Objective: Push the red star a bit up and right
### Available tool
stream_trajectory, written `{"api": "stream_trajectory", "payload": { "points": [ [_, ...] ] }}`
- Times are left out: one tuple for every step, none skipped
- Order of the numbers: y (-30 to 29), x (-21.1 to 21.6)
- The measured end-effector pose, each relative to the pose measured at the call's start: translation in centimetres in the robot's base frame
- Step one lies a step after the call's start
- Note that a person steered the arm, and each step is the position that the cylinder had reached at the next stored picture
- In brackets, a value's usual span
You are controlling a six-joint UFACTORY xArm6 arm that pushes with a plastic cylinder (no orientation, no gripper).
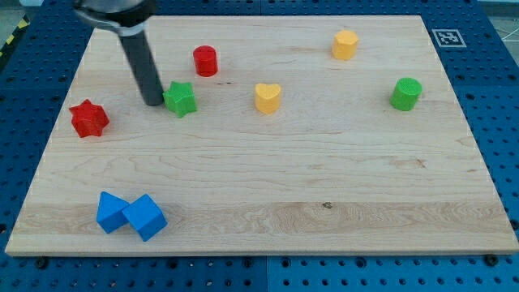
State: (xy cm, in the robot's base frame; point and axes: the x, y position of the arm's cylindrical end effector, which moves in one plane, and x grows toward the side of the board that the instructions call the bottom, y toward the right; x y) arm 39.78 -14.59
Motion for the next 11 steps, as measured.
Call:
{"api": "stream_trajectory", "payload": {
  "points": [
    [5.5, 3.3],
    [9.1, 7.4],
    [8.9, 7.6],
    [7.8, 7.5],
    [5.0, 9.2],
    [-2.0, 9.7],
    [-8.8, 9.7],
    [-12.8, 9.6],
    [-13.1, 7.8],
    [-12.1, 6.8],
    [-9.8, 5.7]
  ]
}}
